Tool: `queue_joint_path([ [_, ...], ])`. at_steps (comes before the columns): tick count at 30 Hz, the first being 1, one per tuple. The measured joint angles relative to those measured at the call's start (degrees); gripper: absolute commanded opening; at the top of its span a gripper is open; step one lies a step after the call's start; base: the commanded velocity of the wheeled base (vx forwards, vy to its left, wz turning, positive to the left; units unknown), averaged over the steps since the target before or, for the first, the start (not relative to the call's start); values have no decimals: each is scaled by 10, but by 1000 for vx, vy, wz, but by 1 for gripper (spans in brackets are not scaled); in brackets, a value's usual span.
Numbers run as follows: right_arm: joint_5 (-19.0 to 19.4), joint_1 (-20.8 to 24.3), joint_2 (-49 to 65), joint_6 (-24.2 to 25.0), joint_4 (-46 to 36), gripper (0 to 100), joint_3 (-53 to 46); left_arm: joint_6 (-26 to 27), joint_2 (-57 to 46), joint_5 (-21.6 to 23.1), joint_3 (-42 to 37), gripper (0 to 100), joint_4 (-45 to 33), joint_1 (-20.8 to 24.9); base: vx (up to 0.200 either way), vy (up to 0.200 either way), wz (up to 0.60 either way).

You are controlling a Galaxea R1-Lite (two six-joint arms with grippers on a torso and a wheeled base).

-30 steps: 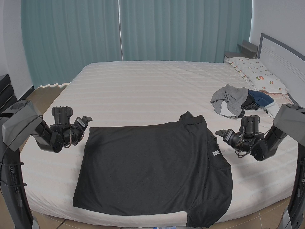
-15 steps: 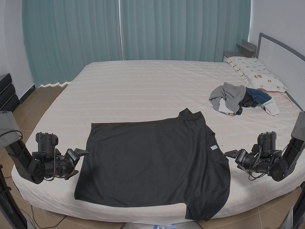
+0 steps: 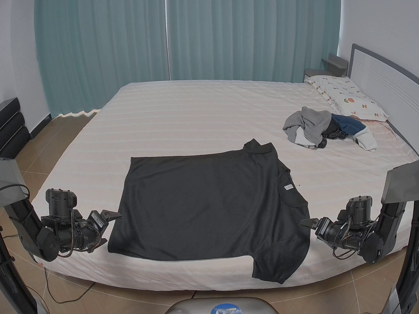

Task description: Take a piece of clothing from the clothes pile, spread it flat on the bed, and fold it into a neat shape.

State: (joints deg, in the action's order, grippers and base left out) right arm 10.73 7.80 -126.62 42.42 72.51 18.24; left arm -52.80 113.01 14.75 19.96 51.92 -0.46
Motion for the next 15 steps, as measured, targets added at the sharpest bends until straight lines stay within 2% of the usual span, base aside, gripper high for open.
queue_joint_path([
  [6, -1, 13, -53, 2, 50, 100, 10, 7, 31, -4, -5, 100, 37, -4, 0, 0, 0],
  [13, -7, 26, -81, -1, 58, 100, 30, 28, 51, -5, -10, 100, 44, -11, 0, 0, 0],
  [14, -8, 27, -84, -1, 57, 0, 33, 29, 52, -5, -11, 100, 44, -12, 0, 0, 0],
  [15, -9, 28, -87, -1, 57, 0, 37, 29, 54, -5, -12, 100, 44, -12, 0, 0, 0],
])
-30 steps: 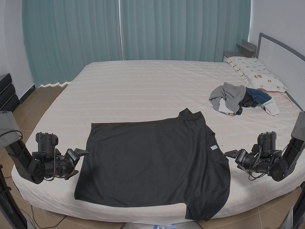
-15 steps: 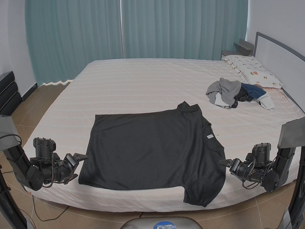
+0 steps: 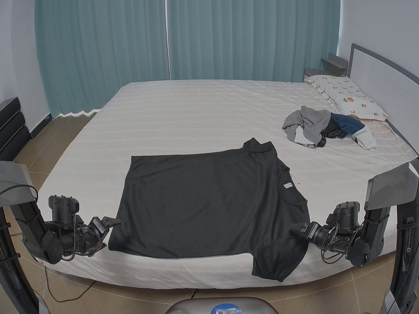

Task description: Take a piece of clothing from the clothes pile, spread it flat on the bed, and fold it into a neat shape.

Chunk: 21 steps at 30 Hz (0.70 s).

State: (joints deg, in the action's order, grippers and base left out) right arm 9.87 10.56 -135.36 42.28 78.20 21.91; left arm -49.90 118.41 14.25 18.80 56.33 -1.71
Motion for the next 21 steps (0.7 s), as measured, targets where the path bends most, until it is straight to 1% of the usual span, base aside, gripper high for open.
queue_joint_path([
  [4, -4, 1, -12, -9, 0, 0, 5, 3, 4, 0, -1, 100, 0, -1, 0, 0, 0],
  [7, -18, -1, -20, -36, 2, 0, -1, 4, 7, 0, -1, 100, 0, -1, 0, 0, 0],
  [9, -26, -6, -22, -43, 5, 0, -7, 4, 7, 0, -1, 100, 0, -1, 0, 0, 0],
  [14, -28, -17, -19, -47, 16, 0, -25, 11, 9, -2, -2, 100, 0, -1, 0, 0, 0],
  [17, -28, -20, -18, -48, 26, 0, -36, 27, 10, -12, -6, 100, 0, -1, 0, 0, 0],
  [21, -29, -20, -18, -48, 39, 0, -48, 32, 15, -24, -10, 100, 0, 2, 0, 0, 0],
])
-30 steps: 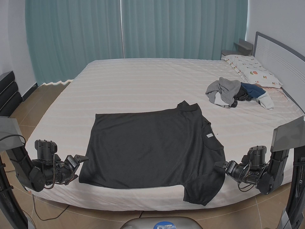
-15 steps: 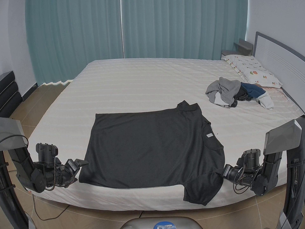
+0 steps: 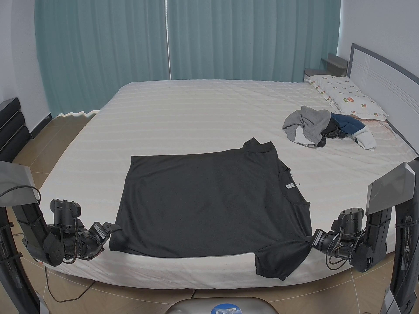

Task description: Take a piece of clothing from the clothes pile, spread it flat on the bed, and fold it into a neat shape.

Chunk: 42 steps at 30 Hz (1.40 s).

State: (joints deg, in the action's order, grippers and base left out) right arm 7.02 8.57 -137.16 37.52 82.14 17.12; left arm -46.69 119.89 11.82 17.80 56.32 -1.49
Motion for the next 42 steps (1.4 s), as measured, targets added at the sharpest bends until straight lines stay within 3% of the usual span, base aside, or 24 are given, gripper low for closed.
queue_joint_path([
  [11, 1, 0, -8, 2, 34, 0, -20, 1, 19, -15, 4, 100, 1, 7, 0, 0, 0],
  [19, 2, -2, -13, 7, 34, 0, -20, -1, 45, -58, 18, 100, 21, 32, 0, 0, 0],
  [31, 3, -2, -15, 9, 33, 0, -17, 0, 73, -66, 35, 100, 40, 47, 0, 0, 0],
  [40, 3, -2, -15, 10, 34, 0, -15, 7, 95, -117, 56, 100, 40, 65, 0, 0, 0],
  [41, 3, -3, -15, 10, 34, 0, -15, 9, 98, -121, 58, 0, 40, 67, 0, 0, 0],
  [42, 3, -3, -15, 10, 34, 0, -14, 10, 100, -123, 60, 0, 40, 68, 0, 0, 0],
])
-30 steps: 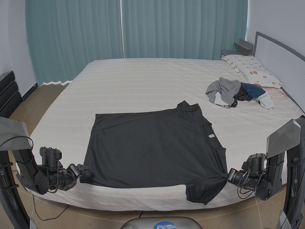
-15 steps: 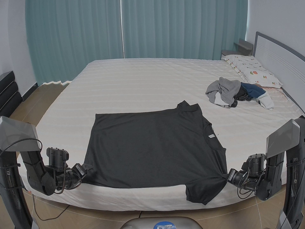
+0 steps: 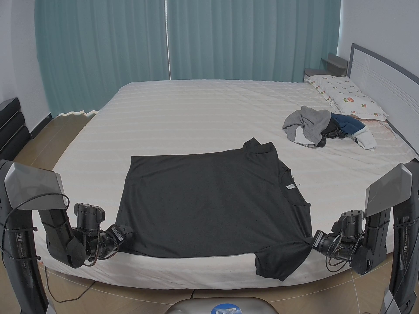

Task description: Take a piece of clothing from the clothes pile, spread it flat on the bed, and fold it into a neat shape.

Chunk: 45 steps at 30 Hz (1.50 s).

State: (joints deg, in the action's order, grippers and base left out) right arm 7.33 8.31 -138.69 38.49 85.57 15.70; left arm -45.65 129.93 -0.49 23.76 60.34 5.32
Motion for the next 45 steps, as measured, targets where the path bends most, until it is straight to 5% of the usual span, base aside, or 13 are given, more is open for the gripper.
queue_joint_path([
  [13, -2, 0, 0, 1, 0, 0, 0, 2, 10, -71, -12, 0, -1, 0, 0, 0, 0],
  [45, 0, 2, -19, -12, 33, 0, 87, -33, 4, -42, -25, 0, 75, -28, 0, 0, 0],
])
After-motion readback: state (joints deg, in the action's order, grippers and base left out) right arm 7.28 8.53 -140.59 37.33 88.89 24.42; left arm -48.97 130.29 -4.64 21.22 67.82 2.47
